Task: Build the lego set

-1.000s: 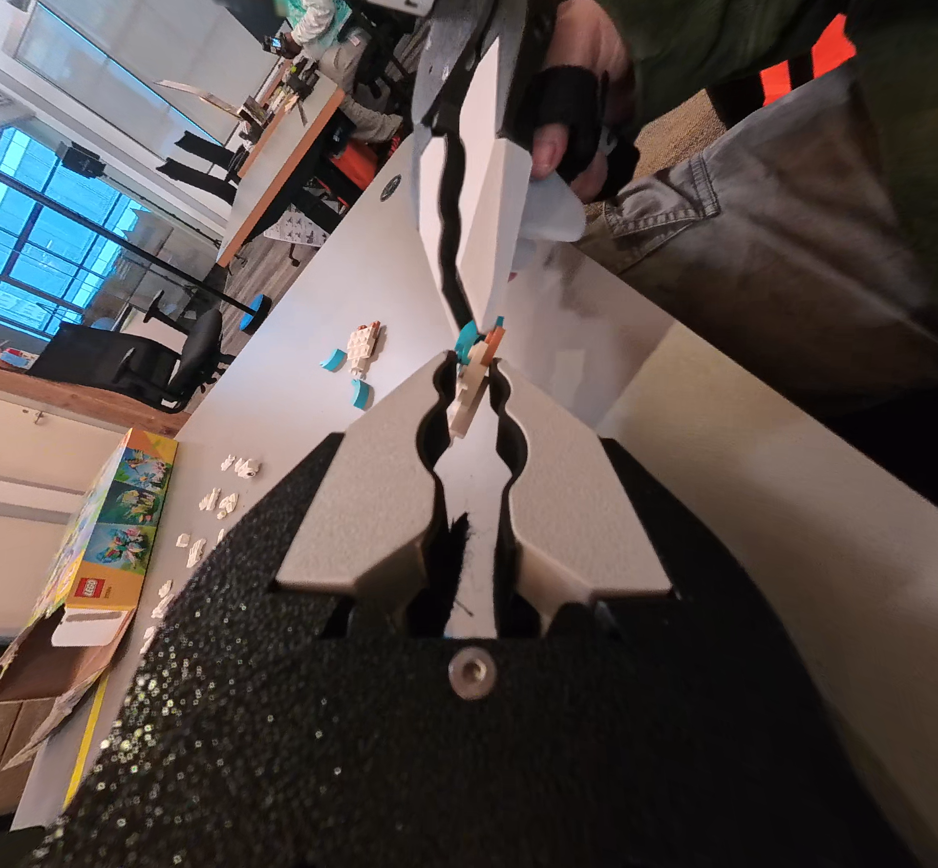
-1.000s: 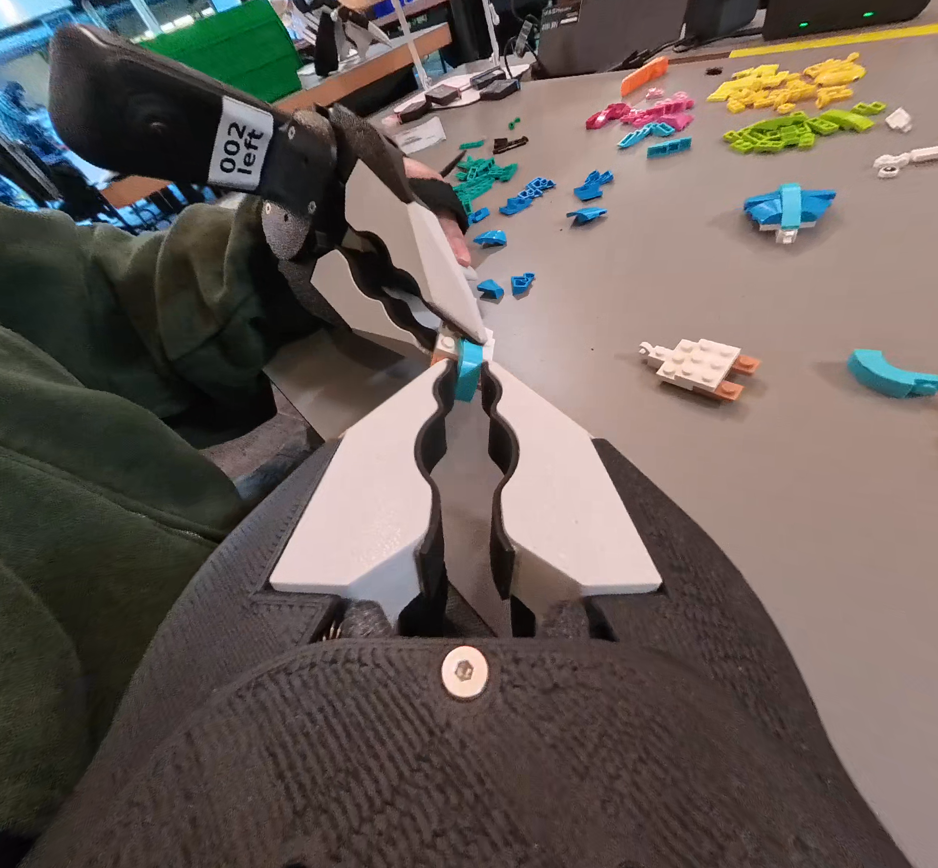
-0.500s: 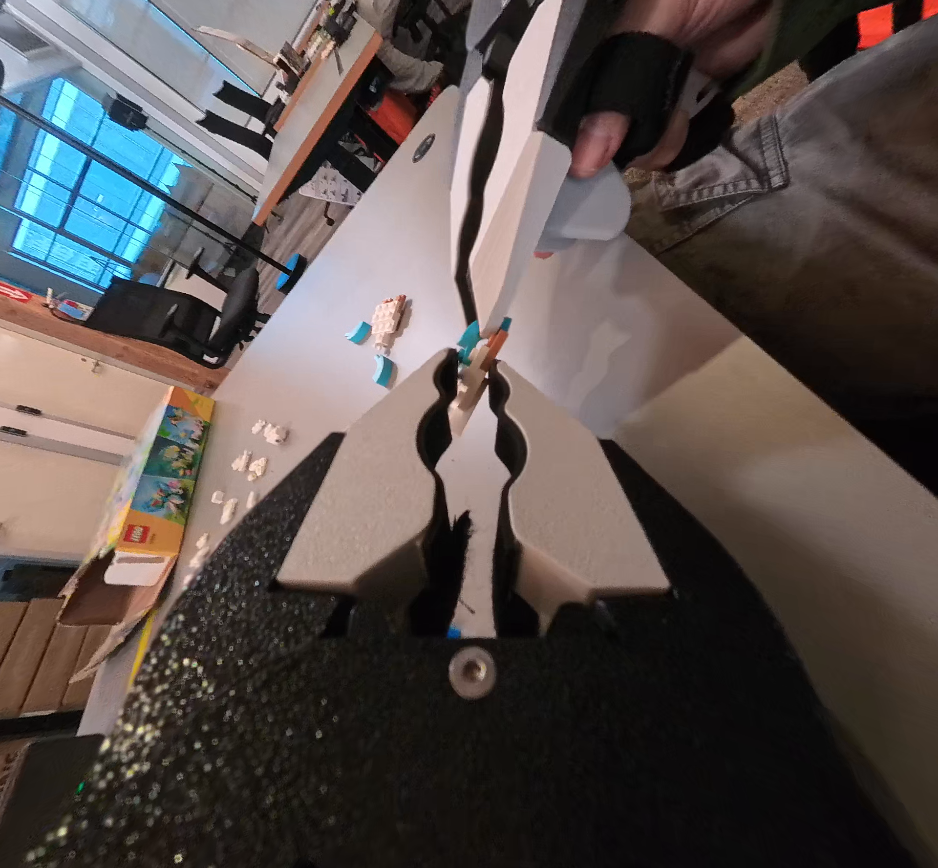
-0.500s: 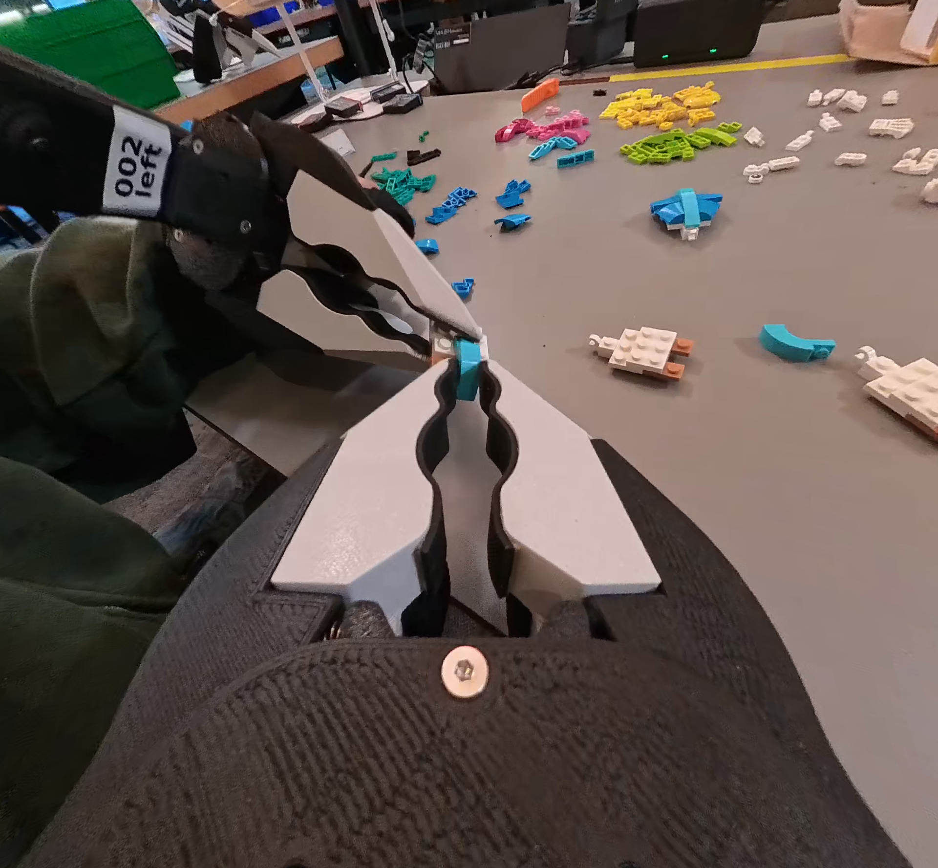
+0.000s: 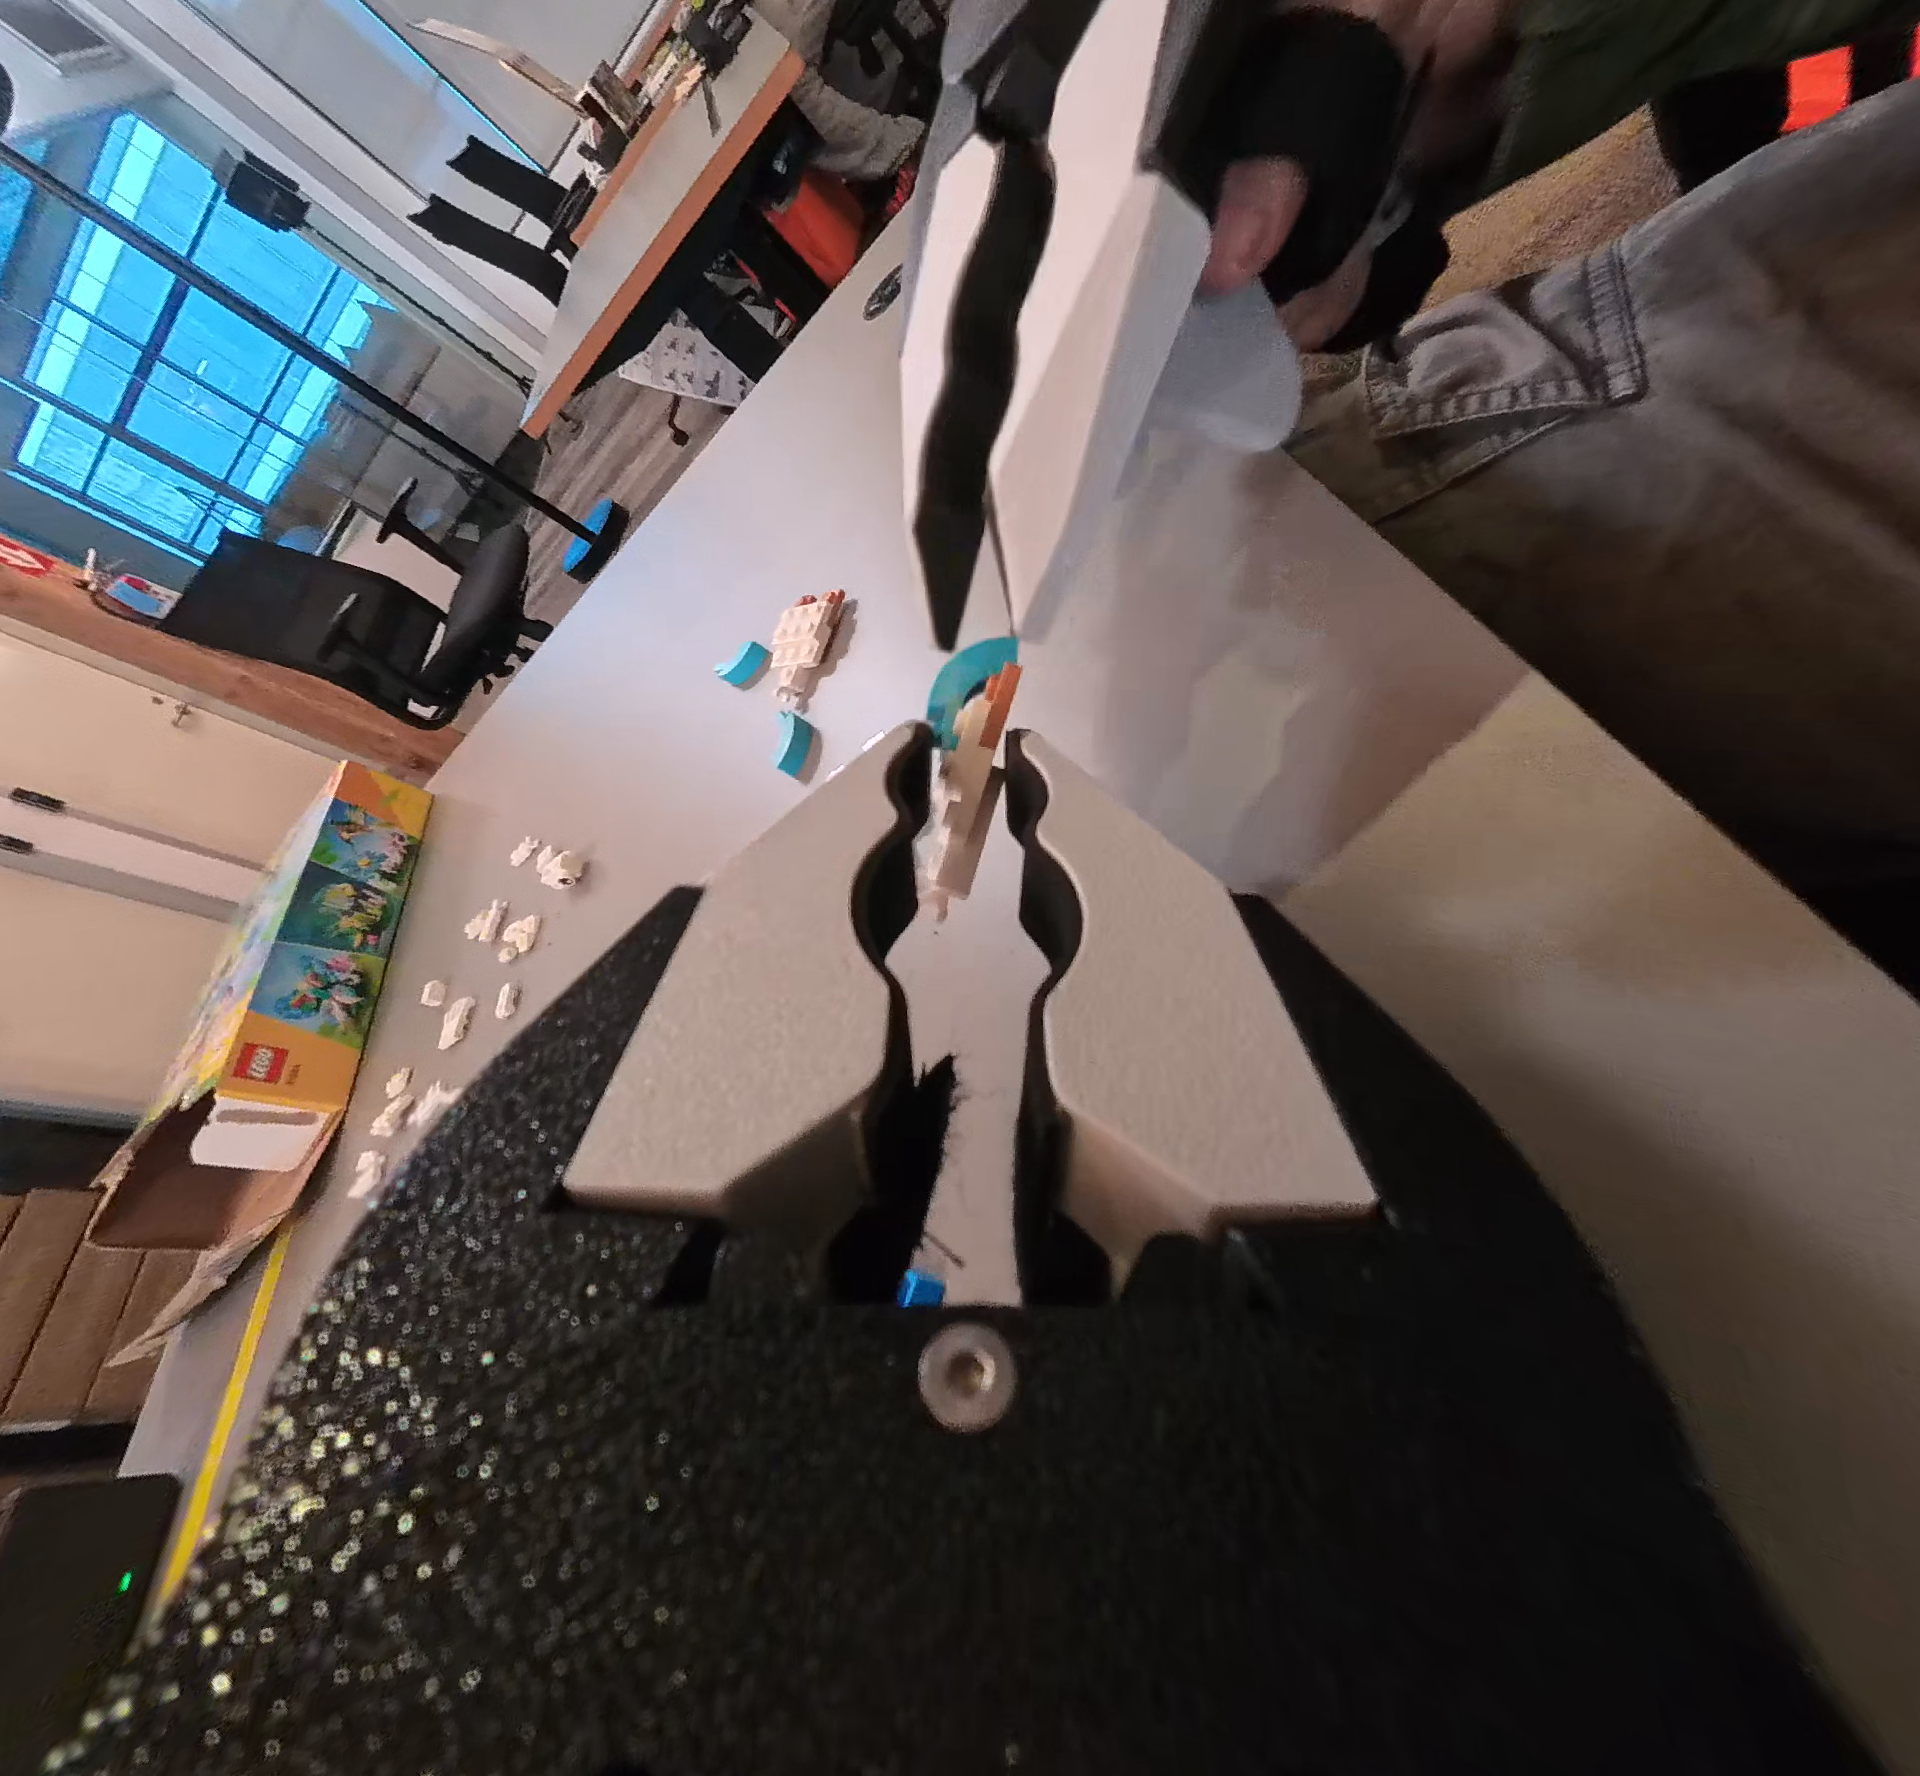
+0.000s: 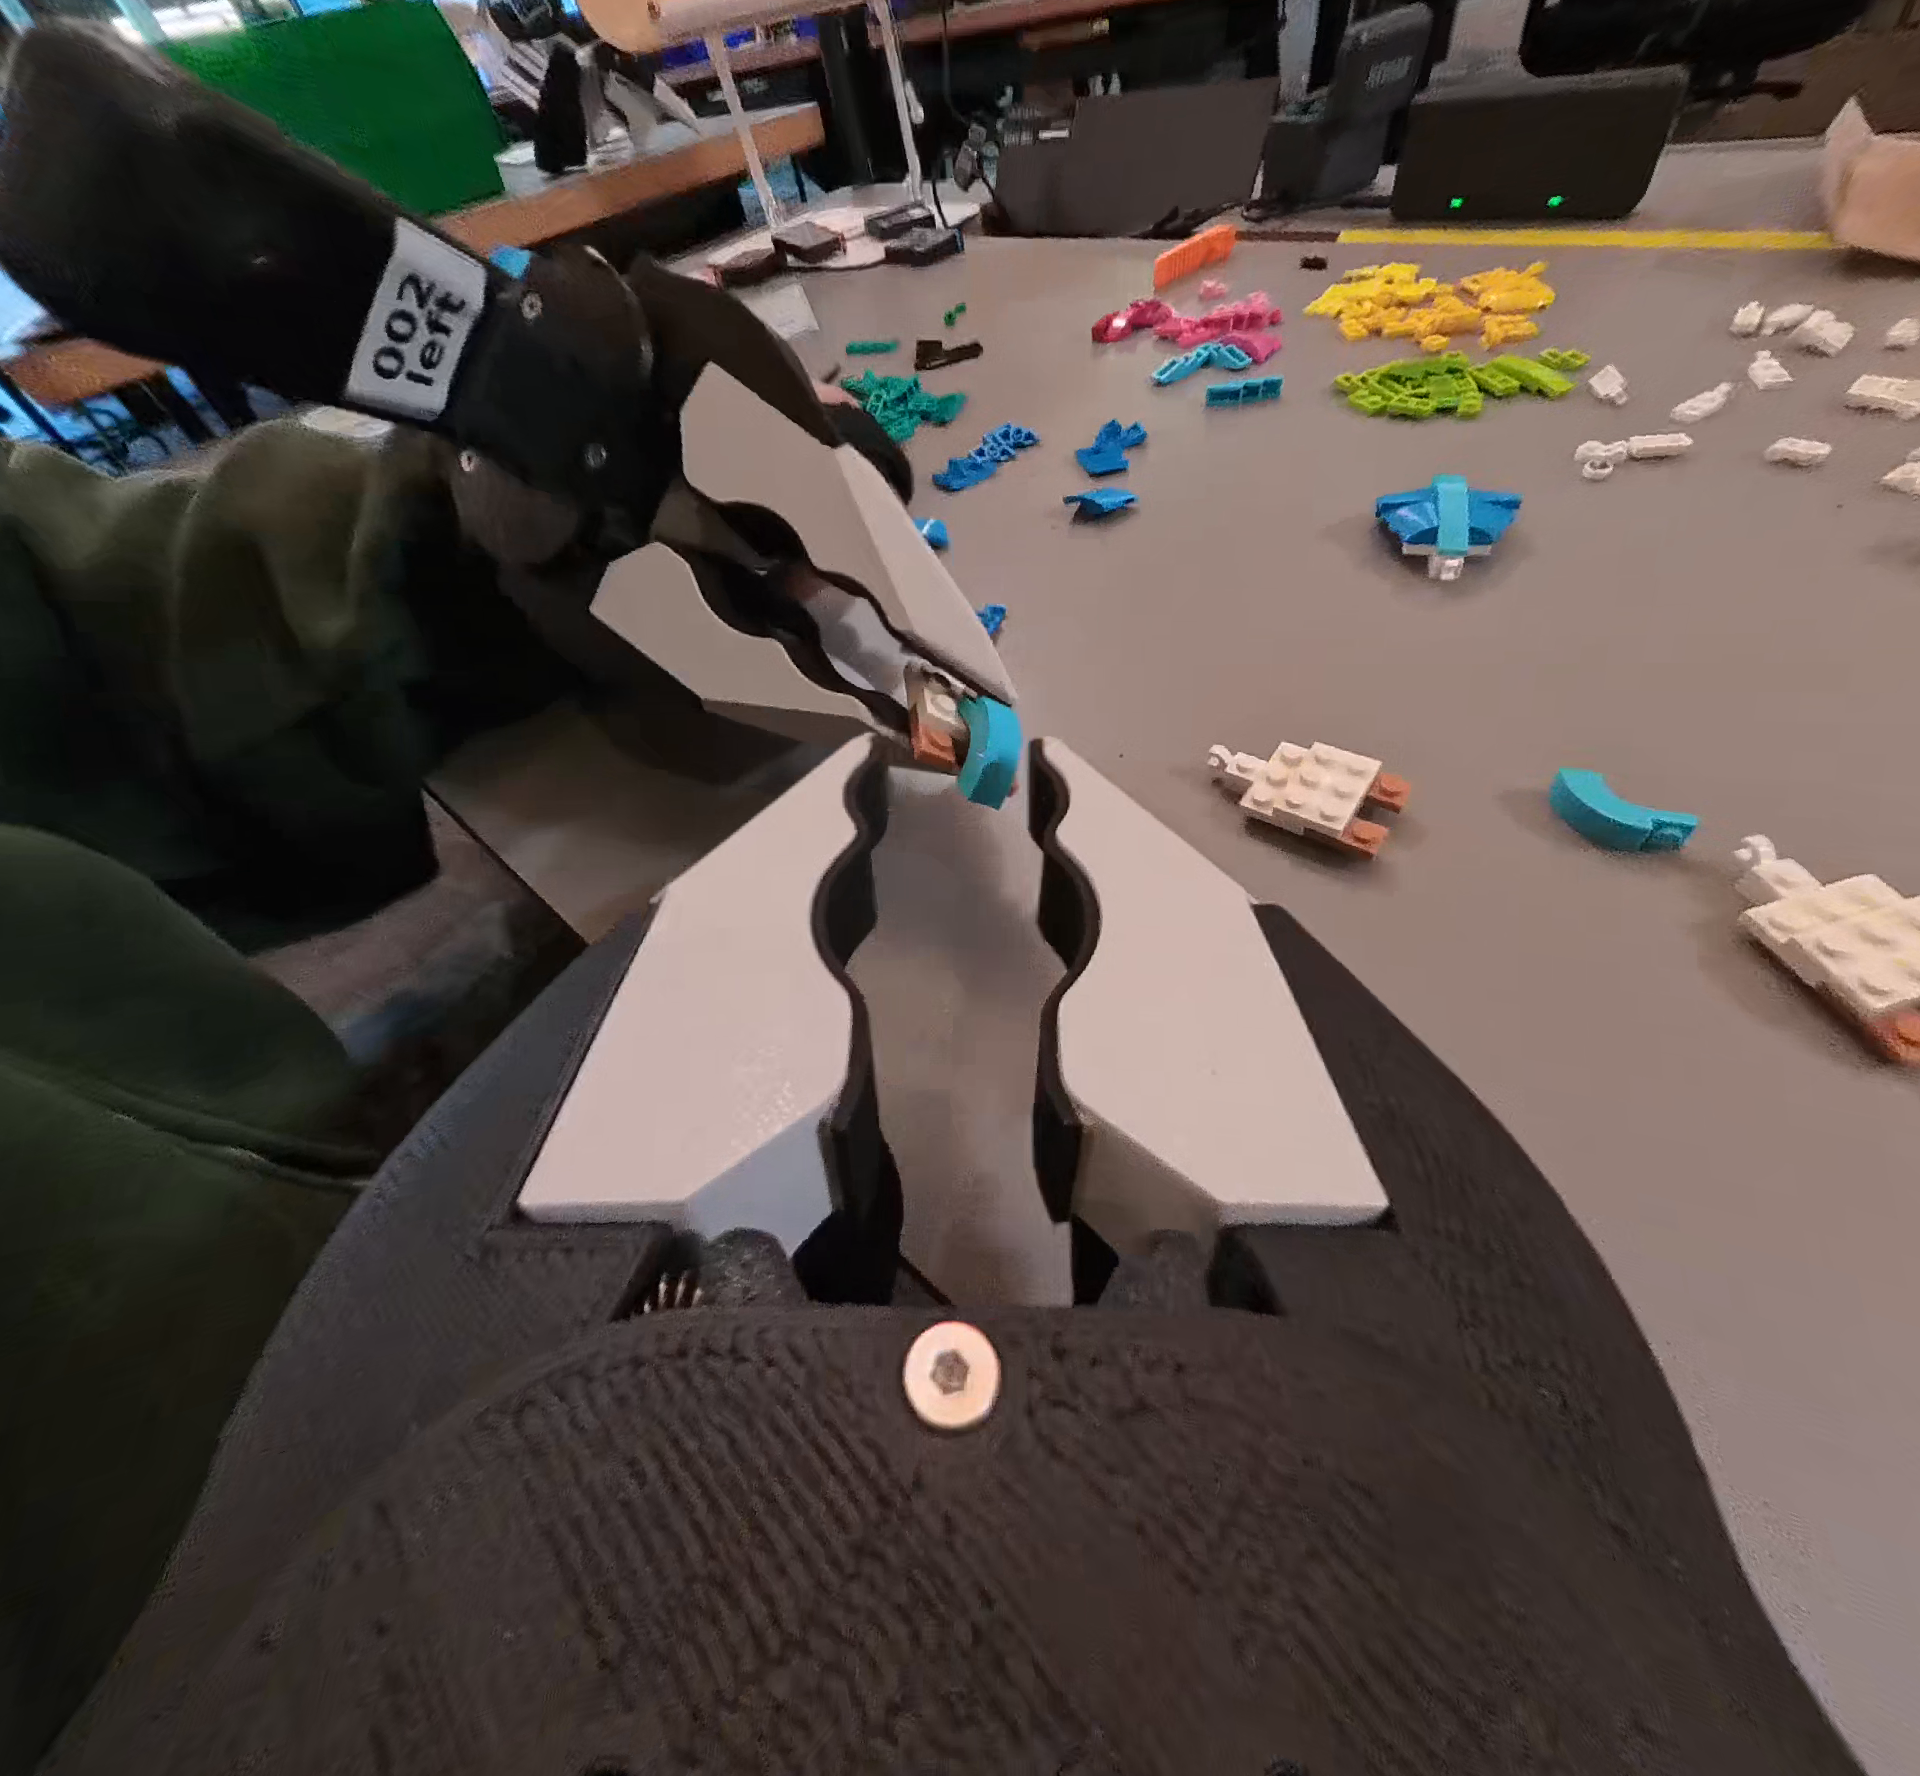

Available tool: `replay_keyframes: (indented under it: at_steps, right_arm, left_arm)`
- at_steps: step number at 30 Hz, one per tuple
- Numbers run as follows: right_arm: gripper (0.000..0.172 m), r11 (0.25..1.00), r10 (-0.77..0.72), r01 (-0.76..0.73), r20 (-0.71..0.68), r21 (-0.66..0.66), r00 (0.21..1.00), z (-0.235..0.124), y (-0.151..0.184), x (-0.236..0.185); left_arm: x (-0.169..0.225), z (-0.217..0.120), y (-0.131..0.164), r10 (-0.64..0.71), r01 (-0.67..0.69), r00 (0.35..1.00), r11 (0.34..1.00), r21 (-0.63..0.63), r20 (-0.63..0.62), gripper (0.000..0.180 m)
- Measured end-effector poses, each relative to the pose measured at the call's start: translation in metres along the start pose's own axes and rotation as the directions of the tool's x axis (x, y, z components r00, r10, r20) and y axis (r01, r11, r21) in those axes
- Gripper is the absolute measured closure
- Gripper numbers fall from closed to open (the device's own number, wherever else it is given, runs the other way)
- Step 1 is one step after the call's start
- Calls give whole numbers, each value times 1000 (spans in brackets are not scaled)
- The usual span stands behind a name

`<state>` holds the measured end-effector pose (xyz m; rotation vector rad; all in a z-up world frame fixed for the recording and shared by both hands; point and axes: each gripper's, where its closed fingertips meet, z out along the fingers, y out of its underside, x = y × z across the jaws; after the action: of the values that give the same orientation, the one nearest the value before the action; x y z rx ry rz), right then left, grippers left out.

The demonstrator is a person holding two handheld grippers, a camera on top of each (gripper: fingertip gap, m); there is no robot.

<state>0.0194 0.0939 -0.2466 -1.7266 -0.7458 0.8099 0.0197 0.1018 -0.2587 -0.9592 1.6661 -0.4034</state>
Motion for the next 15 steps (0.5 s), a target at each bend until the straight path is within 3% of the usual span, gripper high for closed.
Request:
replay_keyframes:
  at_steps: [3, 5, 9, 12, 15]
  right_arm:
    - [133, 986, -169, 168, -42, -18, 985, -2, -2, -2]
    - [138, 931, -362, 356, -79, -79, 929, 1, -1, -5]
    - [151, 666, -743, 714, -107, -218, 660, 9, 2, -9]
    - [158, 548, -832, 789, -83, -277, 549, 14, 6, -8]
    - [167, 554, -828, 788, -76, -268, 556, 13, 5, -6]
  left_arm:
    - [-5, -1, 2, -54, 54, 998, 999, -1, 8, 169]
    - [-7, -1, 1, -116, 116, 993, 993, 11, -4, 169]
    - [-3, -2, -1, -206, 208, 976, 978, 26, -66, 169]
    - [1, -3, -1, -202, 205, 975, 978, 26, -95, 169]
    - [2, -4, -2, -209, 214, 972, 976, 34, -109, 169]
